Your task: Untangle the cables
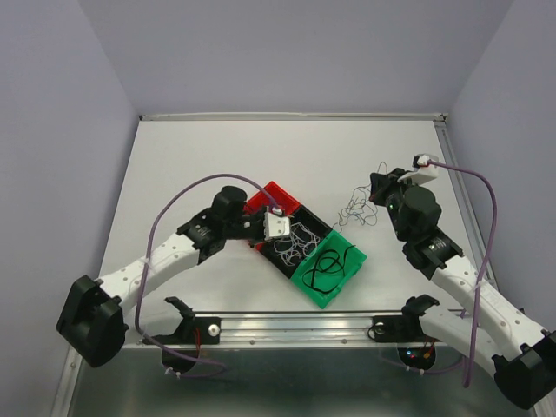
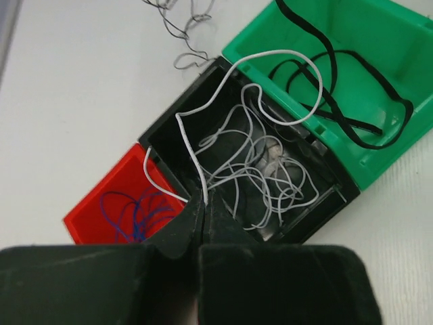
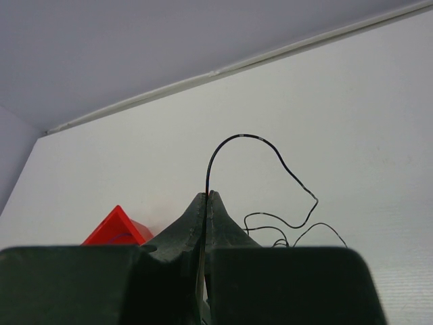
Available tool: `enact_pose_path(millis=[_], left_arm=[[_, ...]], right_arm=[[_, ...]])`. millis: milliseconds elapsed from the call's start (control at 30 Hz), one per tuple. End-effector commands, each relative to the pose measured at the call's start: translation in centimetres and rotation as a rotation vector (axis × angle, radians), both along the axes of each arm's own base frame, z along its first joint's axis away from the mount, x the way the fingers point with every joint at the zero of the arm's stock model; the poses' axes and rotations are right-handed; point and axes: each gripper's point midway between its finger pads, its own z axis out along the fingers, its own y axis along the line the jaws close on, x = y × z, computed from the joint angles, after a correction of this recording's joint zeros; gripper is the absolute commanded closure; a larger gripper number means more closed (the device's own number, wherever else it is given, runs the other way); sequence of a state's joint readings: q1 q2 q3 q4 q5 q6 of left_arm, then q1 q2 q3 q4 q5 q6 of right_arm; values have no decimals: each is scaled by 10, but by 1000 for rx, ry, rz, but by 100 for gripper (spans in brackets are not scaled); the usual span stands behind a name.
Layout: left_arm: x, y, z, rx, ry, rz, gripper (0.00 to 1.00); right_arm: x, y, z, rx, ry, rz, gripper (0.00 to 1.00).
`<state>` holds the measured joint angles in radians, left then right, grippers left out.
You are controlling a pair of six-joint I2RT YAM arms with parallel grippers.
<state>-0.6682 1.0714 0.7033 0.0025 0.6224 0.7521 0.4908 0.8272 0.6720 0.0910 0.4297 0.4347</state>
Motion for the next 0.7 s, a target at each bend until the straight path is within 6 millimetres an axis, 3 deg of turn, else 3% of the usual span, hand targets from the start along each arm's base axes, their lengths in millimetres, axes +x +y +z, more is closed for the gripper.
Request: enact_pose_path(millis=[0,33,233,567,633,667], left_arm=[[-4,-7,-34,120,135,-23,100],[-4,-9,-49,156,187,-24,100],[-3,-20,-88,270,366,18,100],[43,-43,-110,289,454,212,96],[48,-43,-119,295,468,254,90],[48,-42,-121,300,468,259,80]], right_arm=[[4,1,2,18,-28,-4,99],[4,1,2,18,-27,-3,100],[5,2,2,17,-27,0,100],[4,3,3,19,-29,6,100],[4,4,3,20,-28,9,99],[4,5,2,18,-26,14,99]])
